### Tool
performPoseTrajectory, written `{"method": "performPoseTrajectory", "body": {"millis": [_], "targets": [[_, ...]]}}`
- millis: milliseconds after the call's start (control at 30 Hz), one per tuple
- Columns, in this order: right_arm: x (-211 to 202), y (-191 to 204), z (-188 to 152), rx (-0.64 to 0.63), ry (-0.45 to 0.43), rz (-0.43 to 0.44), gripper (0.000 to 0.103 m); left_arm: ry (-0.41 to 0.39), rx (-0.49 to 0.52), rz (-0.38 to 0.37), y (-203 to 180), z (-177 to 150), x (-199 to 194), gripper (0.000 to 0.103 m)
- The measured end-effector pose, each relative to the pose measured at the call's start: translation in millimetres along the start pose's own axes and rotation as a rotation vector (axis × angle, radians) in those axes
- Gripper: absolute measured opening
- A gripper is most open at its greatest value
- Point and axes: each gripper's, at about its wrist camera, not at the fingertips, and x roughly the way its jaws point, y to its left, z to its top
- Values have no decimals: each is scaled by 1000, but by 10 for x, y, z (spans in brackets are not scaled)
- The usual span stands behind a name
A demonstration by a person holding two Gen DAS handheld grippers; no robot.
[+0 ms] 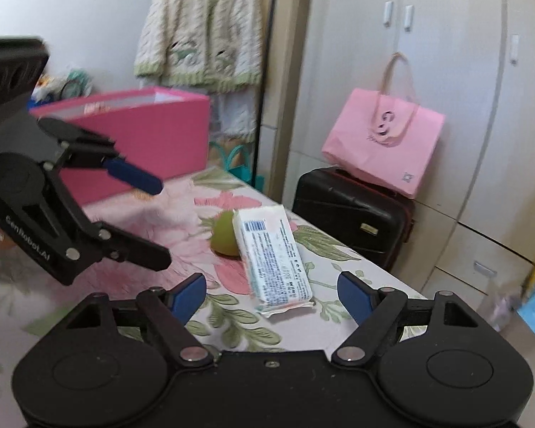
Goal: Organize soft objects
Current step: 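Move both tools back toward the green sponge egg and white soap box, then close the left gripper on the green sponge egg while the right gripper grasps the white soap box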
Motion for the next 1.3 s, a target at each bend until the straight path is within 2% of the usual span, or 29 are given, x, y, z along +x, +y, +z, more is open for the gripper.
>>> {"method": "performPoseTrajectory", "body": {"millis": [100, 233, 300, 367, 400, 500, 600, 767, 967, 1067, 1300], "targets": [[119, -97, 13, 17, 0, 53, 83, -4, -17, 13, 1, 10, 102, 84], [211, -261, 58, 101, 6, 135, 81, -8, -20, 37, -11, 23, 231, 77], [278, -353, 57, 162, 3, 172, 76, -27, -2, 64, -48, 11, 284, 76], [360, -411, 35, 198, 19, 173, 68, -41, 25, 89, -91, -18, 330, 76], [385, -428, 22, 207, 19, 178, 67, -26, 28, 85, -105, -15, 361, 74], [417, -448, 5, 222, 22, 201, 53, -22, -15, 44, -81, 20, 392, 71], [381, -413, 11, 210, 16, 177, 49, -31, -18, 50, -83, 48, 424, 66], [350, -456, -19, 272, 10, 169, 46, -60, -21, 62, -87, 103, 473, 65], [340, -460, -51, 313, 13, 146, 45, -41, -23, 48, -93, 127, 517, 39], [341, -412, -33, 304, 24, 119, 45, -37, -7, 62, -117, 126, 517, 38], [425, -134, 27, 157, 71, -11, 46, -17, -19, 81, -112, 134, 556, 37]]}}
